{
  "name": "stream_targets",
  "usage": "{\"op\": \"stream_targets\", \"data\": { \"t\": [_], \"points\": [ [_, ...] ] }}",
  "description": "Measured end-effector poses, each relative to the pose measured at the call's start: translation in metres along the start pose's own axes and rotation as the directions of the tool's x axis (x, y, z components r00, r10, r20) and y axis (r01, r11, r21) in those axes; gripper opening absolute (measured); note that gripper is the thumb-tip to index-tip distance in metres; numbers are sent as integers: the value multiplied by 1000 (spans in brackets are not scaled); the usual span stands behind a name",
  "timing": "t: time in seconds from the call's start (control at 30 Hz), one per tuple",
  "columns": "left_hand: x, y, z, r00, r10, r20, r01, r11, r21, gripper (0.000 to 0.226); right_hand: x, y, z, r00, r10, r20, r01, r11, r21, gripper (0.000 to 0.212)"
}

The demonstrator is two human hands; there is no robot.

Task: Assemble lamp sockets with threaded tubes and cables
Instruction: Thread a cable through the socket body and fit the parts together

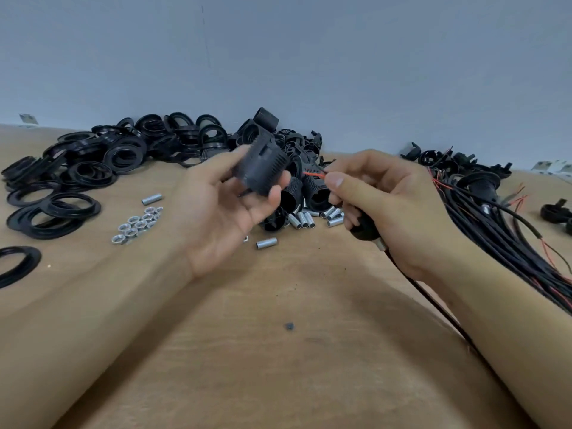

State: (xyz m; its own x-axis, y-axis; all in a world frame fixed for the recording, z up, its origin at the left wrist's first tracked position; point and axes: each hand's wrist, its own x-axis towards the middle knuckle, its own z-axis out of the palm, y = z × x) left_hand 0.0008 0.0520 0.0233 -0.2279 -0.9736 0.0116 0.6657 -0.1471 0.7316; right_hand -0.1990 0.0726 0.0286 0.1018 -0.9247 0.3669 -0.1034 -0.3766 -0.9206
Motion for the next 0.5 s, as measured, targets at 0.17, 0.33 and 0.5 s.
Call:
{"op": "stream_targets", "data": {
  "t": [0.17, 0.33, 0.5],
  "points": [
    [-4, -6, 5, 982, -156, 106, 129, 966, 226, 22, -4, -4, 3, 996, 67, 67, -69, 997, 23, 15],
    [-7, -15, 5, 983, -5, 183, -91, 856, 508, 20, -3, 1, 6, 996, 84, 34, -87, 994, 72, 19],
    [-7, -17, 5, 991, 35, 125, -100, 823, 559, 11, -3, 6, 13, 999, 46, 29, -48, 995, 86, 13]
  ]
}}
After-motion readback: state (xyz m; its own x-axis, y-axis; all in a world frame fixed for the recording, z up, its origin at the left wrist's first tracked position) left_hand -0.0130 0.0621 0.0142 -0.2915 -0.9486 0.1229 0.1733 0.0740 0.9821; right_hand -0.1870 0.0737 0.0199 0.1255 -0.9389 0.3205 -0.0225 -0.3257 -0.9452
